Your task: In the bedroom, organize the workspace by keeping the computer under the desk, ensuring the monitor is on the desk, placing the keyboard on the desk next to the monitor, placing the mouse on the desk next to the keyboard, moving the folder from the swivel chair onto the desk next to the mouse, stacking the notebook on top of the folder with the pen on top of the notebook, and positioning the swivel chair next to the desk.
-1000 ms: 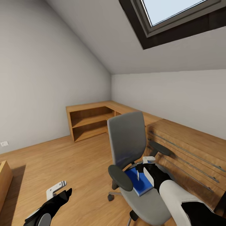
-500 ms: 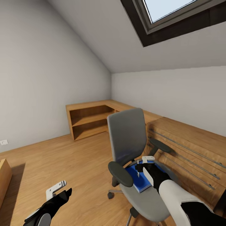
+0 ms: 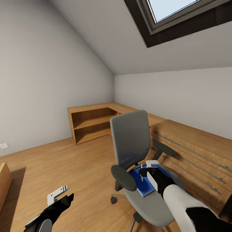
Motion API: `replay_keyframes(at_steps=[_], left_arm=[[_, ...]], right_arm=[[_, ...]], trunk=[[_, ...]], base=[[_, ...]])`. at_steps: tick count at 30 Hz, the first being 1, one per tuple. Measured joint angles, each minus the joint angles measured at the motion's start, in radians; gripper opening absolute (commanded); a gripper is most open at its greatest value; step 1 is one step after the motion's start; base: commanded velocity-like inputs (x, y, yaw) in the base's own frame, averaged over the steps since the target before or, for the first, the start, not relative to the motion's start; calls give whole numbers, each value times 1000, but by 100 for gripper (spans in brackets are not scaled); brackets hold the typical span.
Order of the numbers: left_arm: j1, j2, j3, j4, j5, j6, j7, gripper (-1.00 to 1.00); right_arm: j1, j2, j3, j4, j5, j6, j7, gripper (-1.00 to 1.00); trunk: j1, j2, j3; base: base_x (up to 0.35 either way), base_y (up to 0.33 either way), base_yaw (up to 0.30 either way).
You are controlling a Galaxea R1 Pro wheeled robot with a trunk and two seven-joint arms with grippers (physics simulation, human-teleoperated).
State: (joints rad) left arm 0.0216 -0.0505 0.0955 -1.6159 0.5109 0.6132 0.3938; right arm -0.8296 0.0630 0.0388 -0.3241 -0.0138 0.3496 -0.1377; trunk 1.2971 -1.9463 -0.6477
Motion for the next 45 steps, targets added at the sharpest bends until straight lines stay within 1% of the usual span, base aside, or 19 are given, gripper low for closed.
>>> replay_keyframes(at_steps=[24,34,45], left_arm=[[0,2,-1,4,-1,2,-3,100],[0,2,-1,4,-1,2,-3,100],[0,1,0,4,3,2,-1,100]], right_arm=[[0,-1,0,4,-1,0,3,100],[0,0,0,3,0,0,3,100],[0,1,1,4,2,1,1,100]], trunk=[[0,0,0],[0,0,0],[0,0,0]], base=[[39,0,0],[91,0,0],[3,0,82]])
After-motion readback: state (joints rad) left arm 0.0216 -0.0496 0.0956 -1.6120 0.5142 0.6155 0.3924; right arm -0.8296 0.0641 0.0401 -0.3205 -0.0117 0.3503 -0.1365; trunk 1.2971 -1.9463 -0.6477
